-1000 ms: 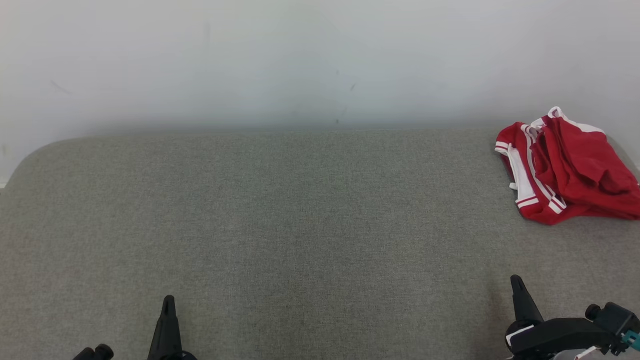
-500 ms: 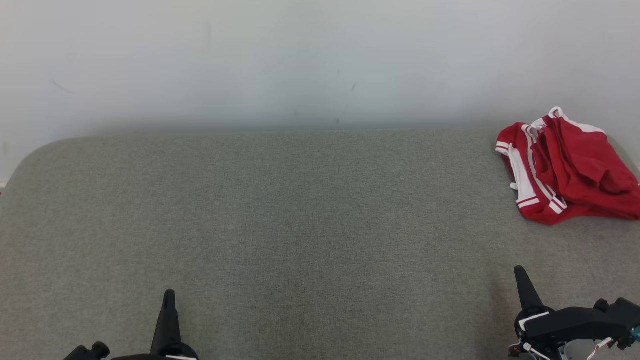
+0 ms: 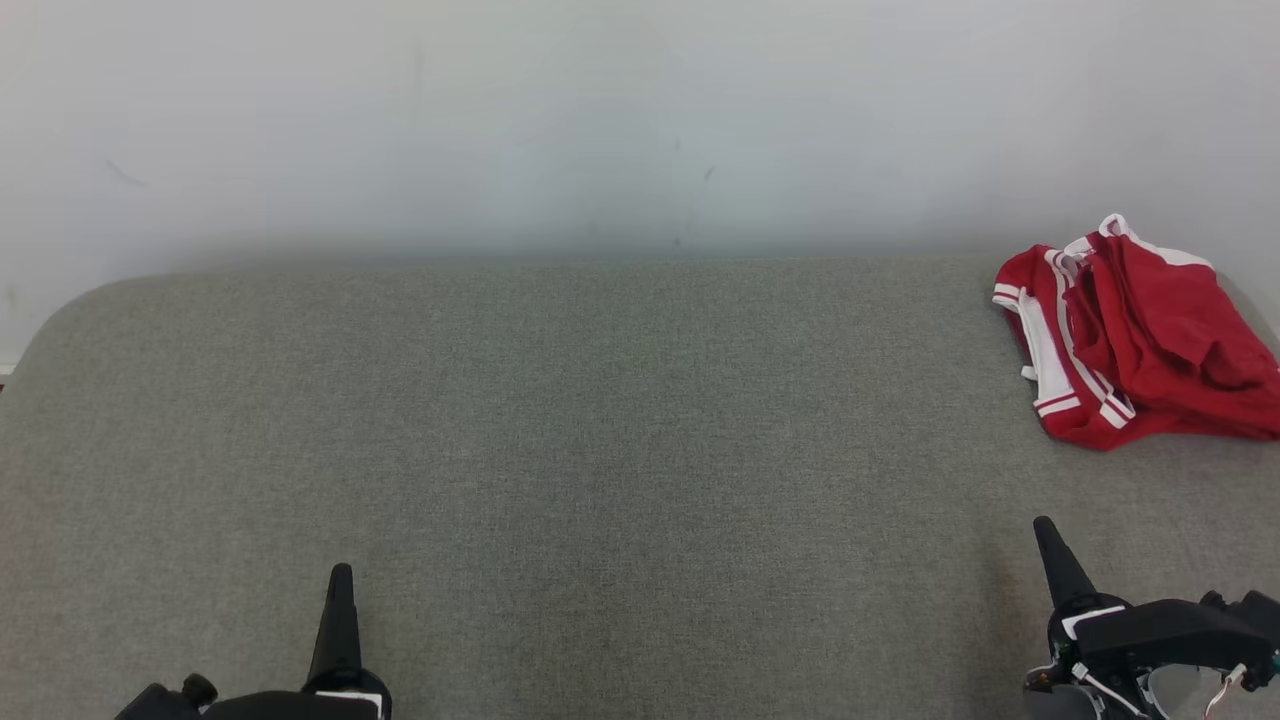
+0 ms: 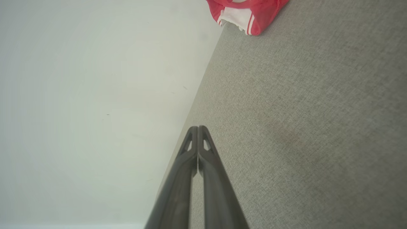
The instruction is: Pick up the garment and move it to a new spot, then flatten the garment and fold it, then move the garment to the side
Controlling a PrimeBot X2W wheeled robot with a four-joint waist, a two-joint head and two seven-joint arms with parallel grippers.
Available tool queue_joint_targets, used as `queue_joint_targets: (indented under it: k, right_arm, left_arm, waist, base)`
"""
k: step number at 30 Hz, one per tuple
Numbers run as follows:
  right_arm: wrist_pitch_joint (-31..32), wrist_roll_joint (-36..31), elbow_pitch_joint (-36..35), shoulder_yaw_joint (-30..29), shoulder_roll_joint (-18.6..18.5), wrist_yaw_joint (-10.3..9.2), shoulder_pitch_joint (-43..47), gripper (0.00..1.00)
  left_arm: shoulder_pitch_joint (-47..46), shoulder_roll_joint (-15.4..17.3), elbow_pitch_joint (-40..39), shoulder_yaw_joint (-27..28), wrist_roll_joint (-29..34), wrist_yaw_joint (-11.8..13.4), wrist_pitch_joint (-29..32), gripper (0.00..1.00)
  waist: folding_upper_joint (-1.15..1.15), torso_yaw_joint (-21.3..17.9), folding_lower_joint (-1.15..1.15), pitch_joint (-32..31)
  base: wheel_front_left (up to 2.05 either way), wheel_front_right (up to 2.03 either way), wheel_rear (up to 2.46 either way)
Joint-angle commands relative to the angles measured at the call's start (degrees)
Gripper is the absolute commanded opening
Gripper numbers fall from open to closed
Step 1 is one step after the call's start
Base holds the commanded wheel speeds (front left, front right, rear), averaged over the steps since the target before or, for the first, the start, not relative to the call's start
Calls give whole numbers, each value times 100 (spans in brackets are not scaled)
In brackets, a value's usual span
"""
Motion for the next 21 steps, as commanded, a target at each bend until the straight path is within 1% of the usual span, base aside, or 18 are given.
queue_joint_targets:
  k: [1, 21]
  right_arm:
    - [58, 183, -23, -47, -28, 4, -114, 0]
    - [434, 1144, 67, -251, -41, 5, -312, 0]
  left_arm:
    - [-122, 10, -15, -8, -155, -32, 15, 0]
    - [-282, 10, 41, -45, -1143, -92, 114, 0]
  waist:
    - [0, 1, 0, 0]
    - [0, 14, 0, 0]
  base:
    - [0, 0, 0]
    - [0, 0, 0]
